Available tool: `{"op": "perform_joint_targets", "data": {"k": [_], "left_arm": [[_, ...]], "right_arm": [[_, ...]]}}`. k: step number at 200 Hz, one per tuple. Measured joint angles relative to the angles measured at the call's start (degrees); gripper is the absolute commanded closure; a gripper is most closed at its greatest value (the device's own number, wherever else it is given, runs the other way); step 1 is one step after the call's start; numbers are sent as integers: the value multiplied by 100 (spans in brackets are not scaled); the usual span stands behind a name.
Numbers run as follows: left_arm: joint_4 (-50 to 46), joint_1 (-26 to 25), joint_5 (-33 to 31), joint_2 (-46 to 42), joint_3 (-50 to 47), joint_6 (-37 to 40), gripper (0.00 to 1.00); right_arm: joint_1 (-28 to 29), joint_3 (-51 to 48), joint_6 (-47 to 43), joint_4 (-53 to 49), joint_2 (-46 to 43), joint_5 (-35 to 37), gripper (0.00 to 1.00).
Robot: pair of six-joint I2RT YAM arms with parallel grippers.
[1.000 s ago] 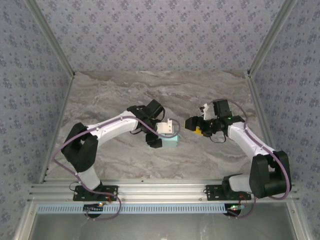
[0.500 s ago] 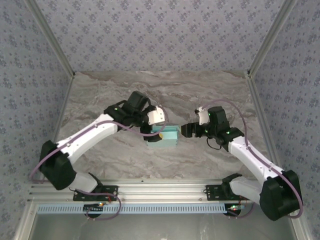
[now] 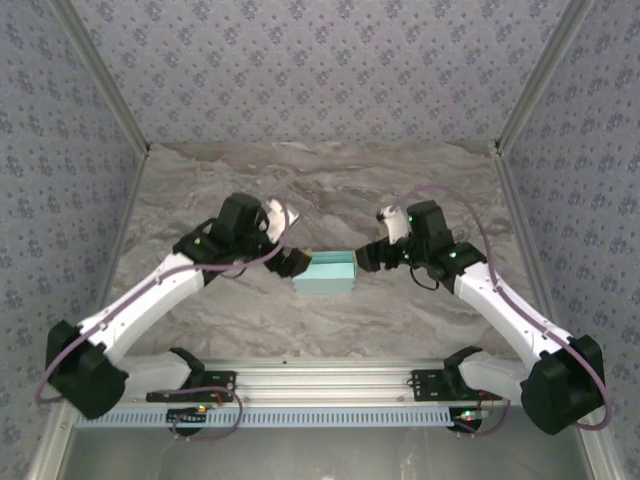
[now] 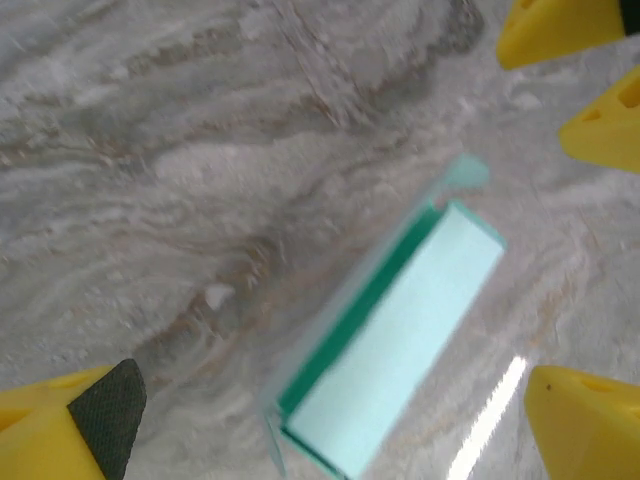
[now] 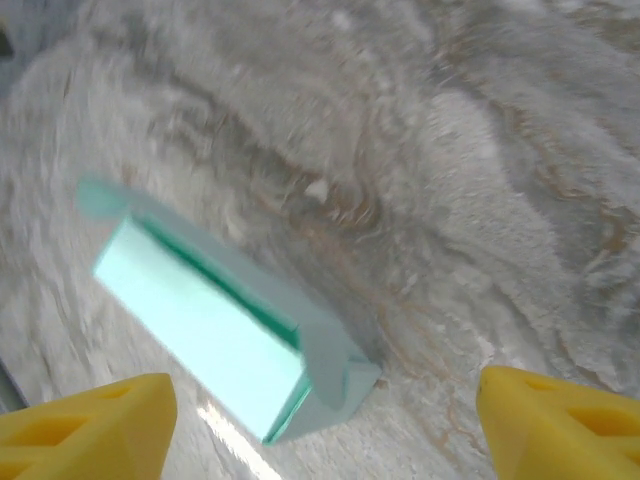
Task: Fold the paper box
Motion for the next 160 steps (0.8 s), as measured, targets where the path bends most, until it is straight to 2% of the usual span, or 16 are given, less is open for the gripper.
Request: {"op": "perform_joint_targets", "data": {"k": [19, 33, 48, 63, 77, 113, 130, 160], "left_arm": [[632, 4, 94, -649, -940, 485, 1], [1093, 98, 245, -984, -1456, 785, 1], [1716, 426, 726, -1156, -1884, 1165, 1], [2715, 754, 1145, -1185, -2417, 1252, 1], [3263, 905, 1390, -1054, -2704, 1250, 1], [3873, 1180, 1744, -957, -2903, 1327, 1], [3622, 1410, 2004, -922, -2800, 1611, 1], [3156, 1464, 2380, -684, -2566, 2031, 1]], "right_arm": [[332, -321, -1137, 35, -264, -52, 0], [435, -354, -2083, 81, -374, -90, 0], [437, -271, -3036, 162, -269, -155, 0], [400, 96, -3921, 46, 205, -313, 0], [404, 634, -4562, -208, 776, -461, 0], [682, 1818, -5442, -699, 1956, -511, 0], [844, 2159, -5615, -988, 2334, -514, 0], [986, 2841, -5705, -1587, 2990, -514, 1]]}}
